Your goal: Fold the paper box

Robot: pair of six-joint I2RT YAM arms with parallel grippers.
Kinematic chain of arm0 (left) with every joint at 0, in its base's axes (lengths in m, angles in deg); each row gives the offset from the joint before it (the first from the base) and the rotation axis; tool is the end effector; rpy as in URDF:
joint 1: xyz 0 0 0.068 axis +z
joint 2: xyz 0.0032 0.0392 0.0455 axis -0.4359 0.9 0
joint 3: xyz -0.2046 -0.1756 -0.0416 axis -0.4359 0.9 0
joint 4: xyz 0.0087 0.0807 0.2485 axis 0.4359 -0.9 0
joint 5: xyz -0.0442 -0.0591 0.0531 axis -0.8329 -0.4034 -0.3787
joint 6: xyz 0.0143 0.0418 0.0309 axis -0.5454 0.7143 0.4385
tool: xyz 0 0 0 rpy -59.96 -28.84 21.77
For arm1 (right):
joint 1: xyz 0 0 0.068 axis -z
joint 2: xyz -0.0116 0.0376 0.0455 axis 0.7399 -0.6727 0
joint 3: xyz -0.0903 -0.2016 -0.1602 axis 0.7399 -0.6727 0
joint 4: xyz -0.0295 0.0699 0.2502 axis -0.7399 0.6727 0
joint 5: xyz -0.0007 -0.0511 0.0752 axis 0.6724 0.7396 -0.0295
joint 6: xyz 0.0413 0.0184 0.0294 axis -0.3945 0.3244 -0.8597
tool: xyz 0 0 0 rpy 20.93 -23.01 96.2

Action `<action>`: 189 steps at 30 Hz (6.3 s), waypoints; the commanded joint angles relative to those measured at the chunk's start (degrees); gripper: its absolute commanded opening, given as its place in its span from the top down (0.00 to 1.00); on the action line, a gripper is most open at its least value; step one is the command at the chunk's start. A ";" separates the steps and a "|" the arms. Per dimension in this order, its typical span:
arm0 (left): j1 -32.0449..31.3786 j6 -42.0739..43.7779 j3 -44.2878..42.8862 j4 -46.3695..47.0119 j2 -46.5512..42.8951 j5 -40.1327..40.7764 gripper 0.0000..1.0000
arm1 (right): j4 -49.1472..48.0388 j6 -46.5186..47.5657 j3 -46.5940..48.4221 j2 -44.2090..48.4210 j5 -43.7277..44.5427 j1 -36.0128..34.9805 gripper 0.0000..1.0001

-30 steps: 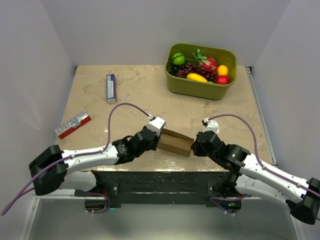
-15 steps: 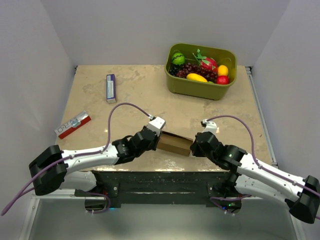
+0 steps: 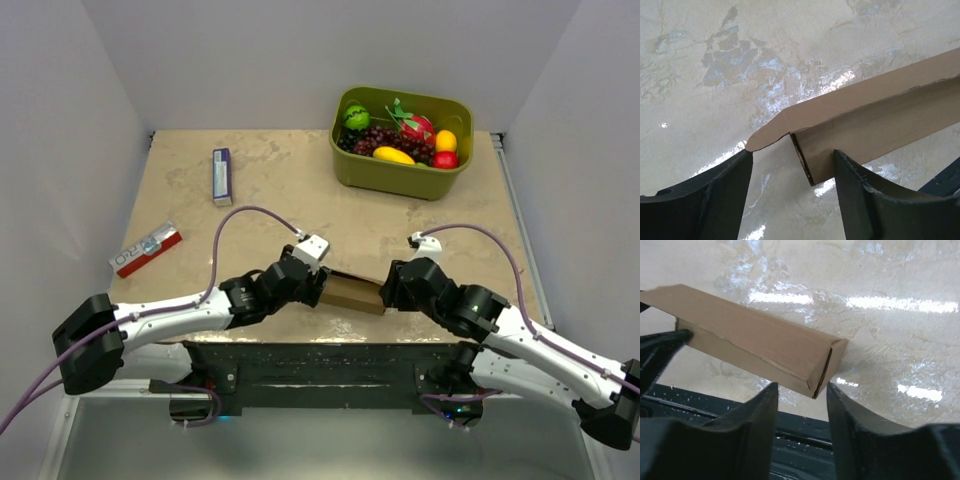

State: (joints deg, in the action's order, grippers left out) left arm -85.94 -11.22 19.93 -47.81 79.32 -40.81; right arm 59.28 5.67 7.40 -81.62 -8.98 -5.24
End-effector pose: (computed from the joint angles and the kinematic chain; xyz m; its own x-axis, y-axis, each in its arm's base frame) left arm 0.1392 -0.2166 0.2184 -0.4829 0.2371 -0.8430 0.5369 0.8406 -0.0712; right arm 0.1043 0.1165 0.2592 -0.7200 0.1846 -0.6690 -0.0791 0.9359 0.3433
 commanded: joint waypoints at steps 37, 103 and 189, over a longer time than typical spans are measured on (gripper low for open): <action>7.27 10.85 -4.67 -0.66 -4.61 -8.77 0.34 | -4.78 4.24 -2.99 -0.99 3.27 0.15 0.62; 10.17 8.65 -8.27 -1.62 4.45 -17.39 1.00 | -4.53 3.89 1.04 0.32 9.33 -3.54 0.43; 10.09 0.13 -7.31 -5.23 5.33 -22.93 1.00 | -15.07 -2.97 2.28 -27.97 15.49 -18.75 0.84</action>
State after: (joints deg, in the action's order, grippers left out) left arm -75.34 -8.60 10.29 -54.67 85.62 -59.41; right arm 40.92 4.42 10.90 -107.90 8.81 -23.91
